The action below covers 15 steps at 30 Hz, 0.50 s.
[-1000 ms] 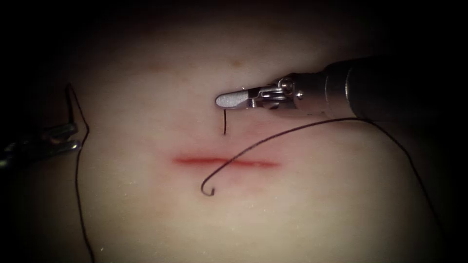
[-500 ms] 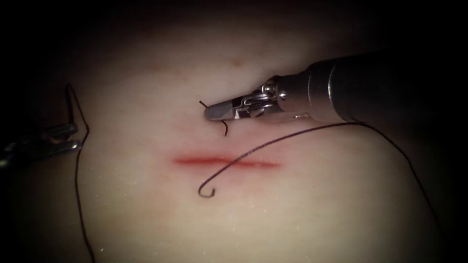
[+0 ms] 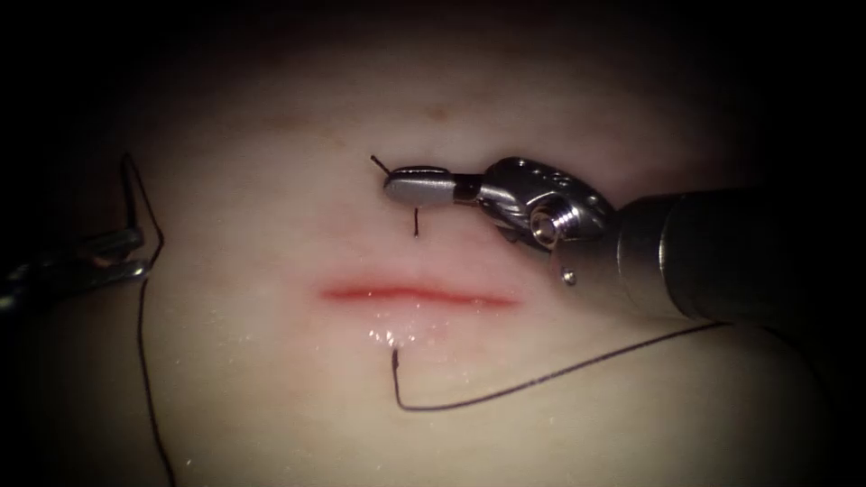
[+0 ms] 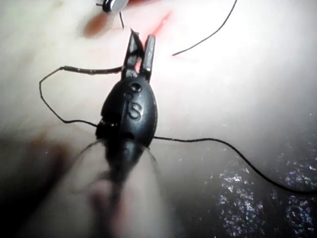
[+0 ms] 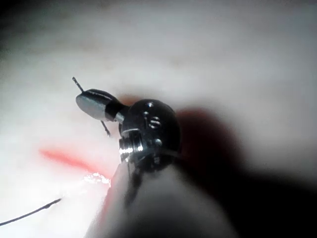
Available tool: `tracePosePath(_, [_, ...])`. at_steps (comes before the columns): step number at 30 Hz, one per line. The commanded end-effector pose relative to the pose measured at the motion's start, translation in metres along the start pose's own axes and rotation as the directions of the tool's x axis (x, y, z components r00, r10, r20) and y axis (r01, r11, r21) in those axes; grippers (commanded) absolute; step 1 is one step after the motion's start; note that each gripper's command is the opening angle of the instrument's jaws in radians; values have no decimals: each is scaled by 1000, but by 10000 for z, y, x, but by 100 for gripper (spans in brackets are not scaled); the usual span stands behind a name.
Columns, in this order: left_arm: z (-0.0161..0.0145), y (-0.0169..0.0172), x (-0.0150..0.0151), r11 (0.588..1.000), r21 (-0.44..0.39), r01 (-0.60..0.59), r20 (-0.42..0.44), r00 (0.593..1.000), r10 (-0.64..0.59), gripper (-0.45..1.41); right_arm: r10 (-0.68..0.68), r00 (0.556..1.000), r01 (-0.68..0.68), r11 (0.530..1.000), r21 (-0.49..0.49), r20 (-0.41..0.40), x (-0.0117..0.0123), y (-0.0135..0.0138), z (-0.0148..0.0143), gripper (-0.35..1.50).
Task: Wound Closure
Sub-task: Grasp and lengthen tail slightly with right holders
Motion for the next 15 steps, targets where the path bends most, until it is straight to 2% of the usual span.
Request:
tracePosePath(1, [5,4,-8,1000,-2,2,1,1000,-2,-45,2,1000,-2,1000,3,-1,-8,2,7,-35])
tracePosePath(5, [5,4,-8,1000,-2,2,1,1000,-2,-45,-6,1000,6,1000,6,1,-6,0,6,-35])
tracePosePath(15, [5,3,-8,1000,-3,2,1,1000,-2,-45,-41,999,41,999,1,-29,16,-11,2,-35])
